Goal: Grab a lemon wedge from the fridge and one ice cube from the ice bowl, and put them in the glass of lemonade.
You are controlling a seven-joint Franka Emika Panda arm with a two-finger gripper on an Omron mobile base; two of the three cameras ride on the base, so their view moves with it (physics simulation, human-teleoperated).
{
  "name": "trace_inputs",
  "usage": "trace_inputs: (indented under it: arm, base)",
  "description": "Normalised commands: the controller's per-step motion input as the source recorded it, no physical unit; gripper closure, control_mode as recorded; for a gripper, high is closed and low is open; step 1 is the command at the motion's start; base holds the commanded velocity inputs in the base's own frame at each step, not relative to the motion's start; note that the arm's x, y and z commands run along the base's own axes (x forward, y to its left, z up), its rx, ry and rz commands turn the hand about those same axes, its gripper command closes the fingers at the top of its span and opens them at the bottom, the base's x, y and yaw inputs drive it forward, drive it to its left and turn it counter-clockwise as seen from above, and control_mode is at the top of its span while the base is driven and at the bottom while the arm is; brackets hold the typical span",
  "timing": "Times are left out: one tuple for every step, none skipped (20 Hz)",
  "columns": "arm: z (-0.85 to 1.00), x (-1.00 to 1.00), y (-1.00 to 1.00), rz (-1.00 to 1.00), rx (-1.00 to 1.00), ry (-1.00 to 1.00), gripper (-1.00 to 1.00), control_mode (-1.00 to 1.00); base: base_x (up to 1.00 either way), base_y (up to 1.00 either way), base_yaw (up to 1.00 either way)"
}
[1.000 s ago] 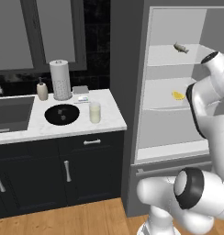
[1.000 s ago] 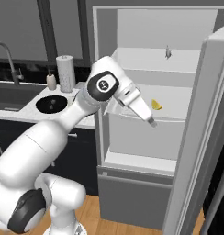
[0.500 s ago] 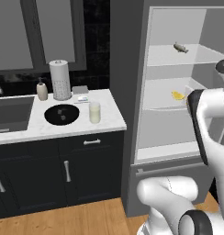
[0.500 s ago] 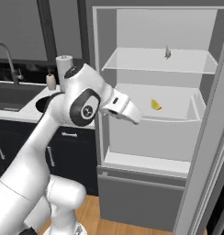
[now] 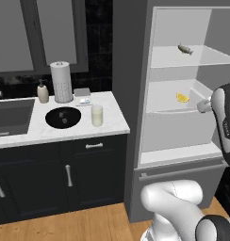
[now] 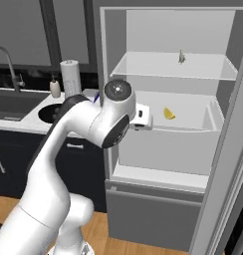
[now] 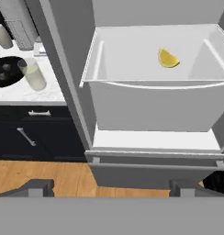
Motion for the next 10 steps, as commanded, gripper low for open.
trace_inputs:
  arm:
    - [0.00, 0.13, 0.79, 0.23, 0.02, 0.00, -1.00, -1.00]
    - [0.00, 0.01, 0.73, 0.13, 0.00, 0.00, -1.00, -1.00]
    - [0.00, 0.00, 0.67, 0.03, 0.00, 0.00, -1.00, -1.00]
    - [0.00, 0.00, 0.70, 0.00, 0.00, 0.00, -1.00, -1.00]
    - [0.00, 0.00, 0.74, 0.00, 0.00, 0.00, -1.00, -1.00]
    - [0.00, 0.00, 0.79, 0.00, -0.01, 0.02, -1.00, -1.00]
    - [0.00, 0.00, 0.81, 0.00, -0.03, 0.02, -1.00, -1.00]
    - [0.00, 0.00, 0.88, 0.00, -0.06, 0.03, -1.00, -1.00]
    - [0.00, 0.00, 0.85, 0.00, -0.06, 0.04, -1.00, -1.00]
    - [0.00, 0.00, 0.76, 0.00, -0.04, 0.01, -1.00, -1.00]
  base:
    - [0.00, 0.00, 0.00]
    - [0.00, 0.00, 0.00]
    - [0.00, 0.00, 0.00]
    - [0.00, 0.00, 0.00]
    - [0.00, 0.00, 0.00]
    - [0.00, 0.00, 0.00]
    - [0.00, 0.00, 0.00]
    - [0.00, 0.00, 0.00]
    - [0.00, 0.00, 0.00]
    - [0.00, 0.00, 0.00]
